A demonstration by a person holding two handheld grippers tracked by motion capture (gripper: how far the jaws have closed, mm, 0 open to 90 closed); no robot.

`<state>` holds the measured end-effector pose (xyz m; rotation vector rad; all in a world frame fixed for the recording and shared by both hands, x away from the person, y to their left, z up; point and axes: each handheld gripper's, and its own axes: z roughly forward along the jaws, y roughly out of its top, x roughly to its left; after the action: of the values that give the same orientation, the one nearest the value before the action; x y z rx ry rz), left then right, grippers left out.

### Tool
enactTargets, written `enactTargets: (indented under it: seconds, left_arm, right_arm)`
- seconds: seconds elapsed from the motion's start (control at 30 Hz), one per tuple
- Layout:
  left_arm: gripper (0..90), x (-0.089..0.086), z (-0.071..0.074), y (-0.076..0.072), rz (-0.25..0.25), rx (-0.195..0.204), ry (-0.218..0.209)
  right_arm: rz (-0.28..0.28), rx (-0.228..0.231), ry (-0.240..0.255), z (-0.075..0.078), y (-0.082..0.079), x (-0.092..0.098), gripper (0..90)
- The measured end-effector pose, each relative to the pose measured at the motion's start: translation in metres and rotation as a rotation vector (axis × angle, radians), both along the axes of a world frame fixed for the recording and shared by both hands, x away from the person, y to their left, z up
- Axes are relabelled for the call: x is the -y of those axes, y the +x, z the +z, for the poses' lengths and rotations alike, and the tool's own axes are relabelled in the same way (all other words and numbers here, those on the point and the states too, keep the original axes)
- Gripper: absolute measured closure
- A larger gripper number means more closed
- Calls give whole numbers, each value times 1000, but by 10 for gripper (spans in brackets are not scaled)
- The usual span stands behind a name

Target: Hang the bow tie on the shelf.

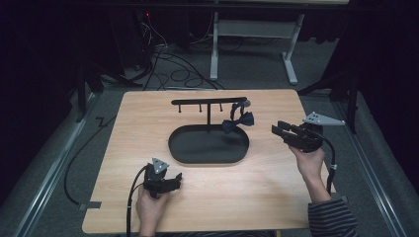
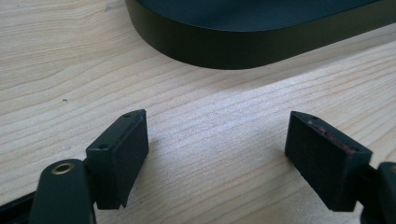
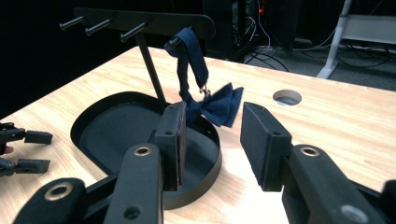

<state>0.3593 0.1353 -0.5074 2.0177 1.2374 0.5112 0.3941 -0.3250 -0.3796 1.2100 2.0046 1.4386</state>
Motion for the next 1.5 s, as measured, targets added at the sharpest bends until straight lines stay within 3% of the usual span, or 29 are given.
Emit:
enactTargets:
  seconds: [0.57, 1.5]
  left_arm:
    - [219, 1, 0, 0, 0, 0, 8]
    - [217, 1, 0, 0, -1, -1, 9]
  right_arm:
    - [-9, 9, 28, -11, -16, 8, 629]
    - [-13, -34, 50, -34, -34, 13, 629]
